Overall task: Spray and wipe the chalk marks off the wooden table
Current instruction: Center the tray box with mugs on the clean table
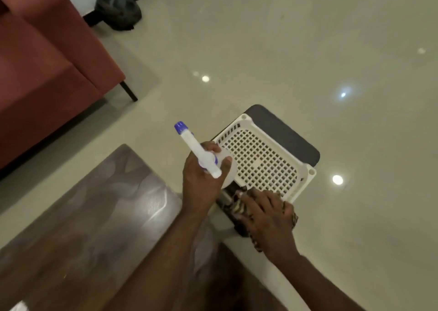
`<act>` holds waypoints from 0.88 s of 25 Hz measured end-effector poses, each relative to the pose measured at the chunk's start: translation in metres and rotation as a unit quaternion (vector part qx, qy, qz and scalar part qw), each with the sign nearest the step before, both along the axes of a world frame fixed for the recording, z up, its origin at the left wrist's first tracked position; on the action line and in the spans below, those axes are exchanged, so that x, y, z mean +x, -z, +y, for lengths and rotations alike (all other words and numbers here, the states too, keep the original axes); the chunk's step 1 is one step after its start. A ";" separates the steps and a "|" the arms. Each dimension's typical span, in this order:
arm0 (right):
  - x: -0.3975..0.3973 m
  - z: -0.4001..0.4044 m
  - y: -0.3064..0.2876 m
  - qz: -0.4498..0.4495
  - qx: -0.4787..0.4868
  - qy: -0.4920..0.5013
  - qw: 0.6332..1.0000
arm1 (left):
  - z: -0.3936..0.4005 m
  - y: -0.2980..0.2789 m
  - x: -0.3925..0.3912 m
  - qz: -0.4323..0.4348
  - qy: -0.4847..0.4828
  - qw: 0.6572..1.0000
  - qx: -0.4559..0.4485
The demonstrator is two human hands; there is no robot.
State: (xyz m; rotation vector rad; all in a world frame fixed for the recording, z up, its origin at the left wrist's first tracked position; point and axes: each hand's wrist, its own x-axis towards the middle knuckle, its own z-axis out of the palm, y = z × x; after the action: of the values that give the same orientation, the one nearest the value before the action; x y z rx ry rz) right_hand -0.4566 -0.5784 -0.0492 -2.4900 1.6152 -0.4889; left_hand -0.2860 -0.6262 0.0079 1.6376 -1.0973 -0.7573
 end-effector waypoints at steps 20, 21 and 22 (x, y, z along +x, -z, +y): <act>-0.031 -0.118 0.057 0.105 0.249 0.075 0.960 | -0.110 0.074 -0.053 -0.130 0.052 0.977 0.162; -0.031 -0.112 0.050 0.072 0.240 0.093 0.964 | -0.098 0.068 -0.044 -0.135 0.059 0.973 0.175; -0.034 -0.101 0.041 0.030 0.208 0.108 0.972 | -0.081 0.061 -0.035 -0.126 0.065 0.973 0.183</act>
State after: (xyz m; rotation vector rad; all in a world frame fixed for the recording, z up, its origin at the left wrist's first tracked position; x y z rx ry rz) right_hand -0.4904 -0.6791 -0.0900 -2.0535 1.8020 -0.0794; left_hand -0.3207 -0.7072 -0.0532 2.0298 -1.3107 -0.8946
